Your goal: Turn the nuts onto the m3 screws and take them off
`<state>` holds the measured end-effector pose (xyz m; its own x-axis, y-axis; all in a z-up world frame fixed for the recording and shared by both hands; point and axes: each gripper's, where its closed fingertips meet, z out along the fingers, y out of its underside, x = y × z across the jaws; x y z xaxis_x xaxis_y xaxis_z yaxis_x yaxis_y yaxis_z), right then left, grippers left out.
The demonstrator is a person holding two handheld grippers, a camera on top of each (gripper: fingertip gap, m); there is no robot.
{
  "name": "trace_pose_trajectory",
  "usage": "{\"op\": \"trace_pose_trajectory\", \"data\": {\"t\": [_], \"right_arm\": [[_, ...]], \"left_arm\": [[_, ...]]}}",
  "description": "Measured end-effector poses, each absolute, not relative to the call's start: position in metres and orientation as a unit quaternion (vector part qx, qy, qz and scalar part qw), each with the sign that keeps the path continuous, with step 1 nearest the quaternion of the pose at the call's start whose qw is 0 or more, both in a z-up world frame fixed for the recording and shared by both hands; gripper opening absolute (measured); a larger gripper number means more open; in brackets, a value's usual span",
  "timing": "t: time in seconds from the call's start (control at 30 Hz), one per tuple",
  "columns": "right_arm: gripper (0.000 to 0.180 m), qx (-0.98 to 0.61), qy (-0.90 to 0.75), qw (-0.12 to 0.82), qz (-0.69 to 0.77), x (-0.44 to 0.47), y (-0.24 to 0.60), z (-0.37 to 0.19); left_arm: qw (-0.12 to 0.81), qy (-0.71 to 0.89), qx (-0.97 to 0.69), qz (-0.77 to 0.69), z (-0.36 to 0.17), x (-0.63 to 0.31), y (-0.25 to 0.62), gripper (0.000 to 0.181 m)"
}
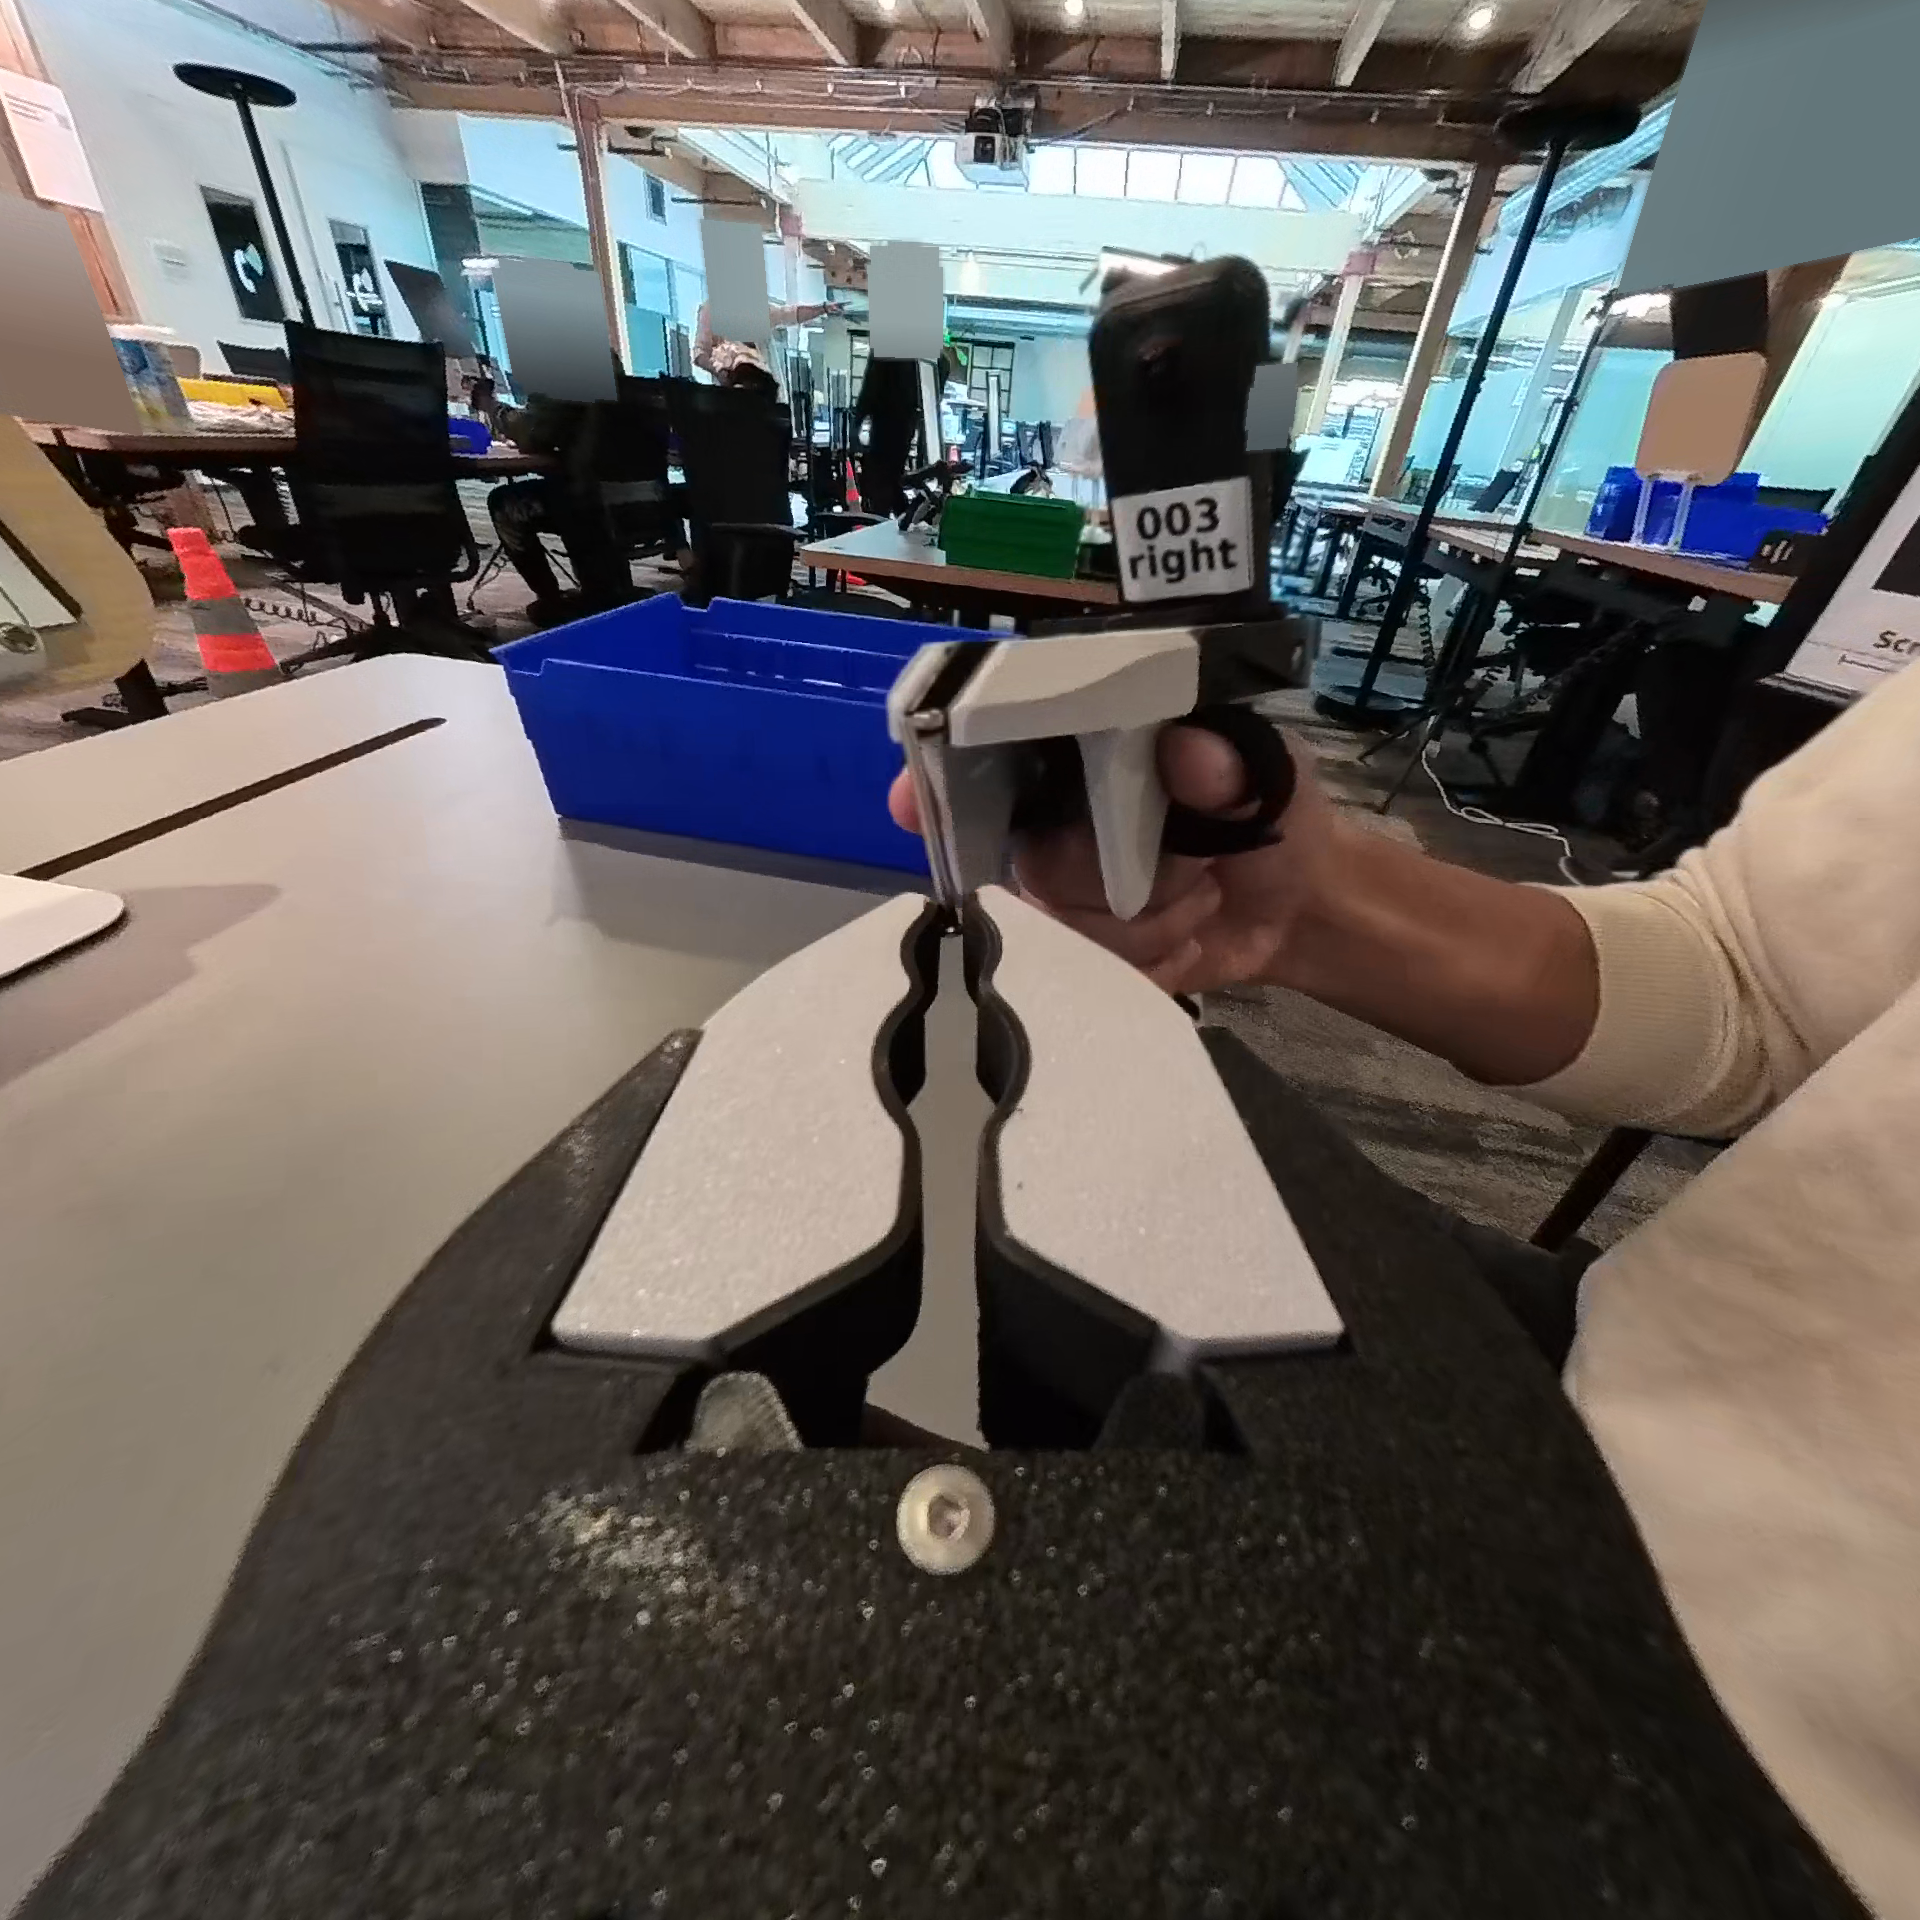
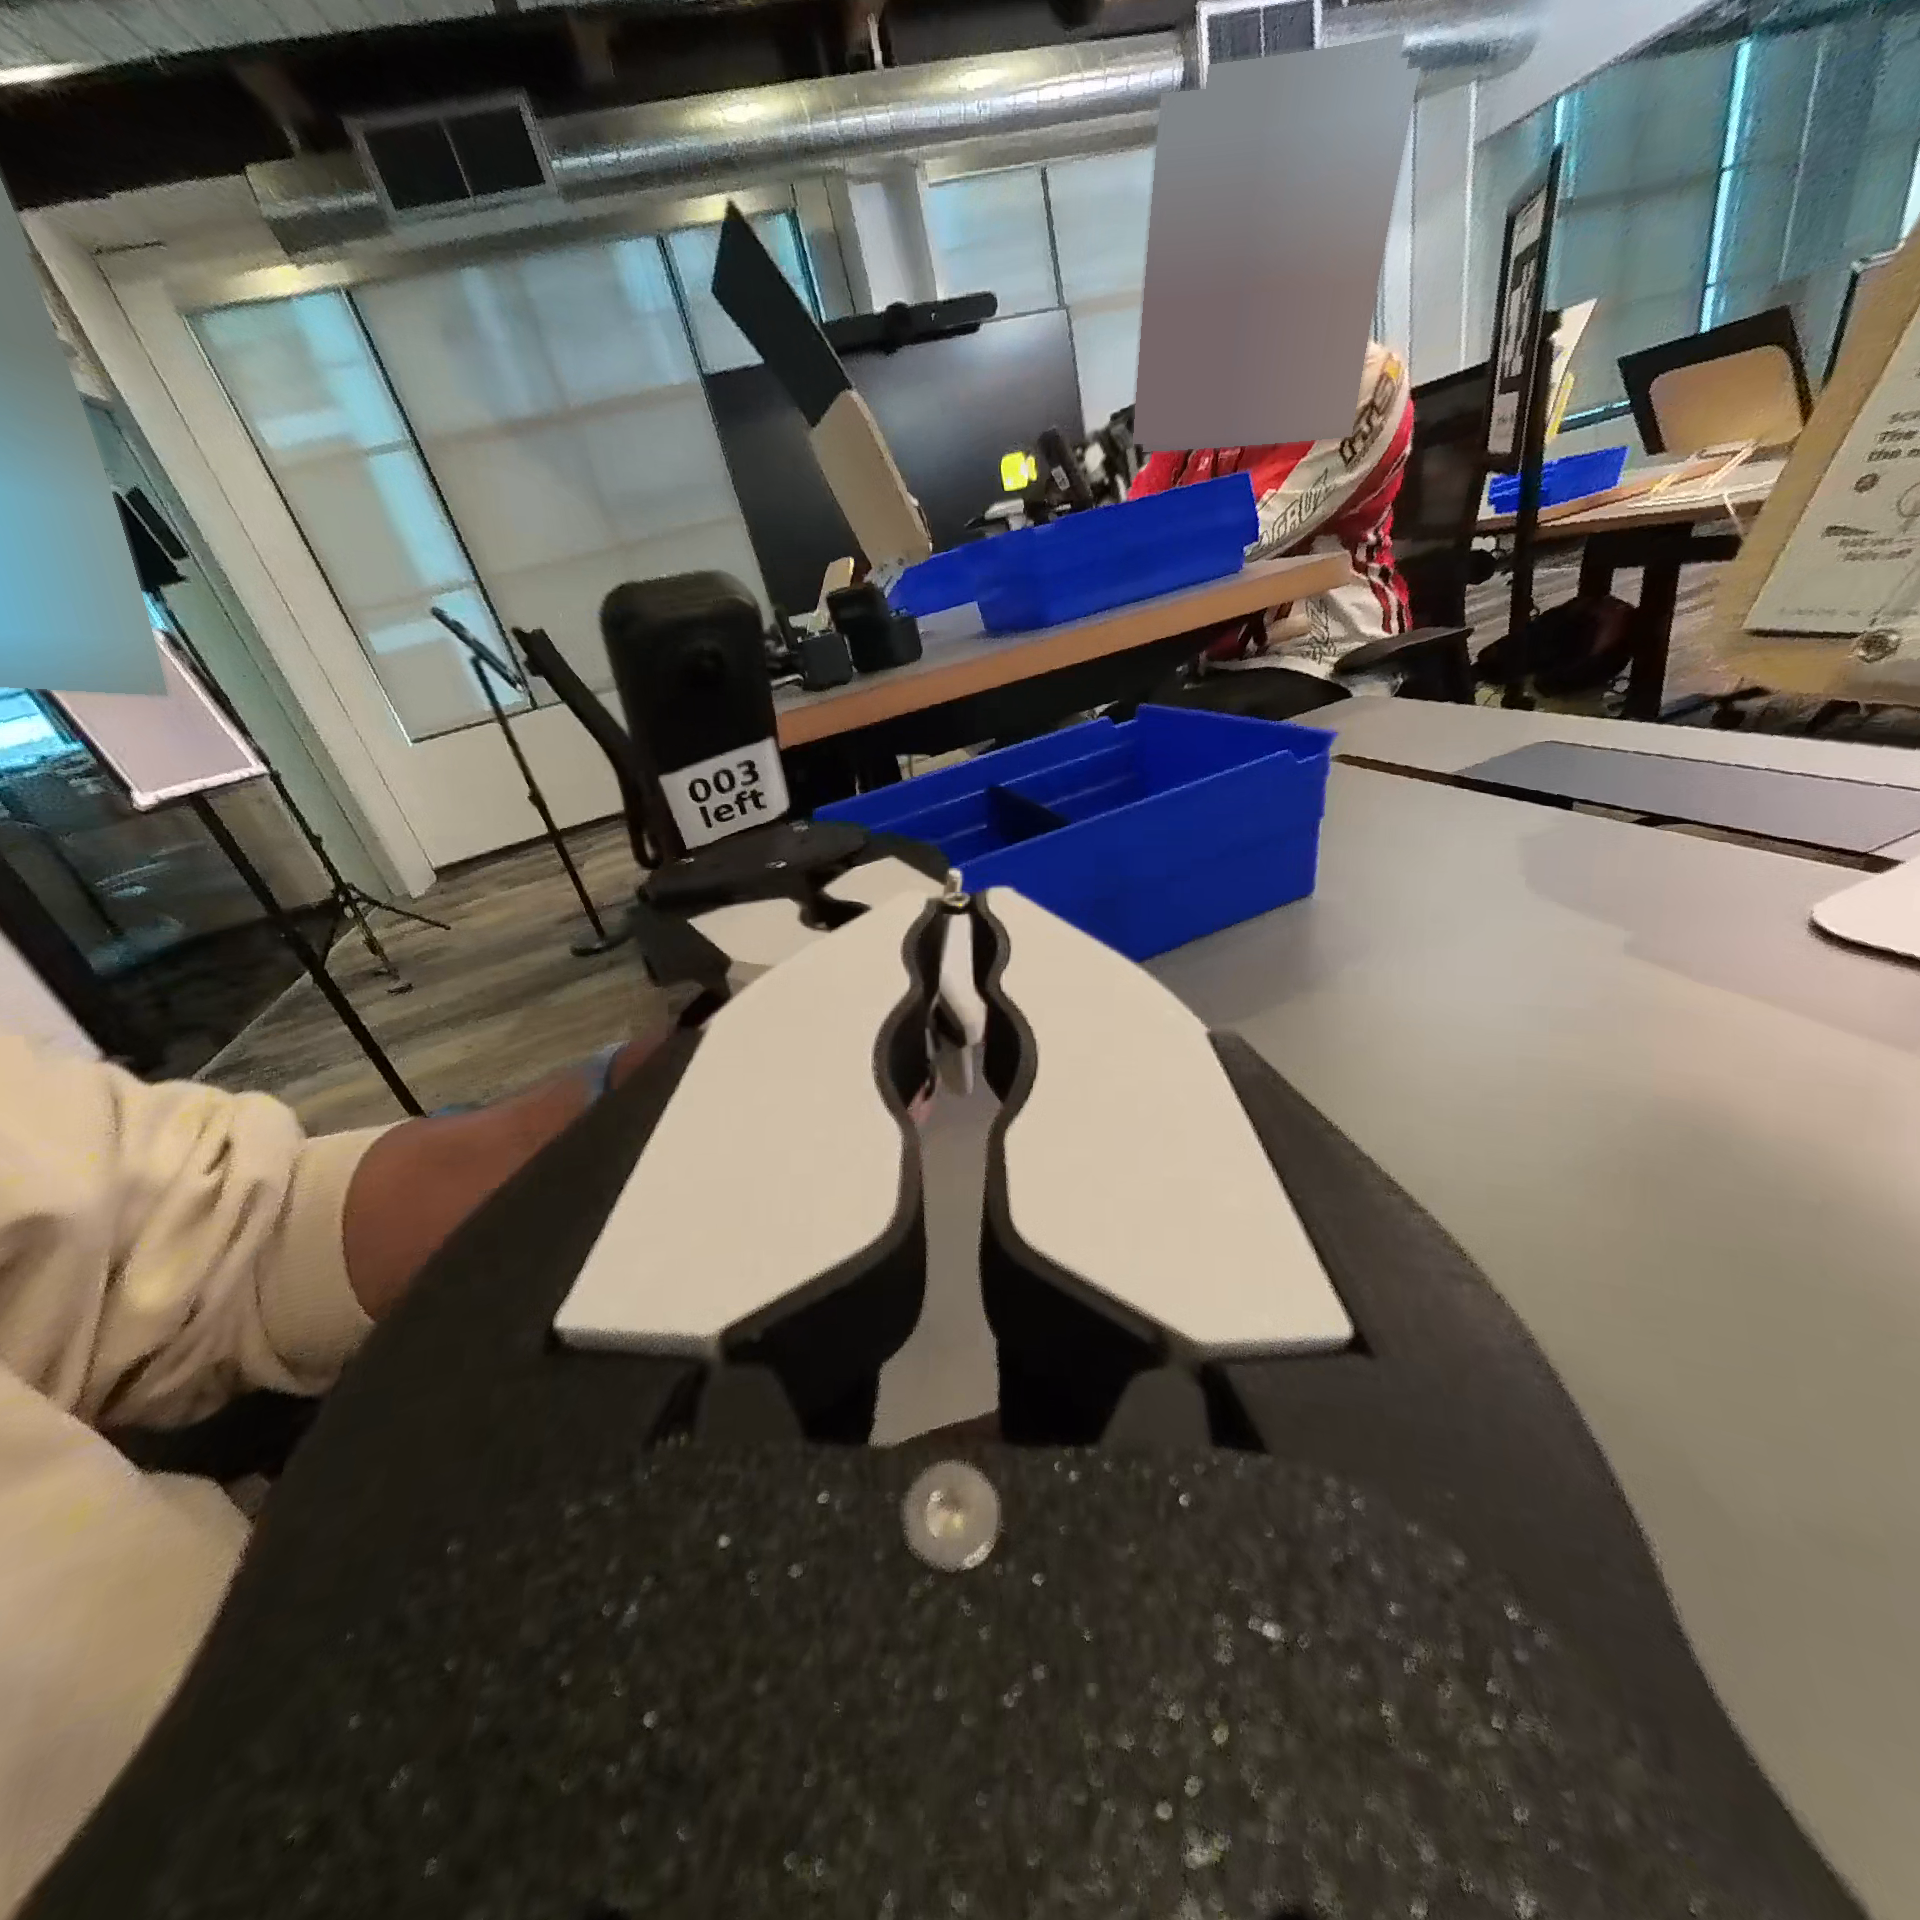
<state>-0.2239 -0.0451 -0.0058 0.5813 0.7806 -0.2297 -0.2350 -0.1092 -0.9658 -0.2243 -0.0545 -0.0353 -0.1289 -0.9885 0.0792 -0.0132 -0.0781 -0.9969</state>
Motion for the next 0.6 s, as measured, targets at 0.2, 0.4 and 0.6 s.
{"op": "trace_pose_trajectory", "data": {"t": [0.2, 0.4, 0.6], "right_arm": [[0.005, -0.620, -0.224, 0.625, 0.419, -0.227, -0.048, -0.003], [0.005, -0.615, -0.237, 0.616, 0.432, -0.233, -0.047, 0.000], [0.005, -0.617, -0.244, 0.613, 0.428, -0.234, -0.046, 0.000]], "left_arm": [[0.432, 0.516, -0.484, -0.560, -0.036, -0.225, -0.058, 0.004], [0.433, 0.519, -0.480, -0.559, -0.036, -0.226, -0.059, 0.004], [0.430, 0.522, -0.478, -0.561, -0.035, -0.227, -0.060, 0.004]]}}
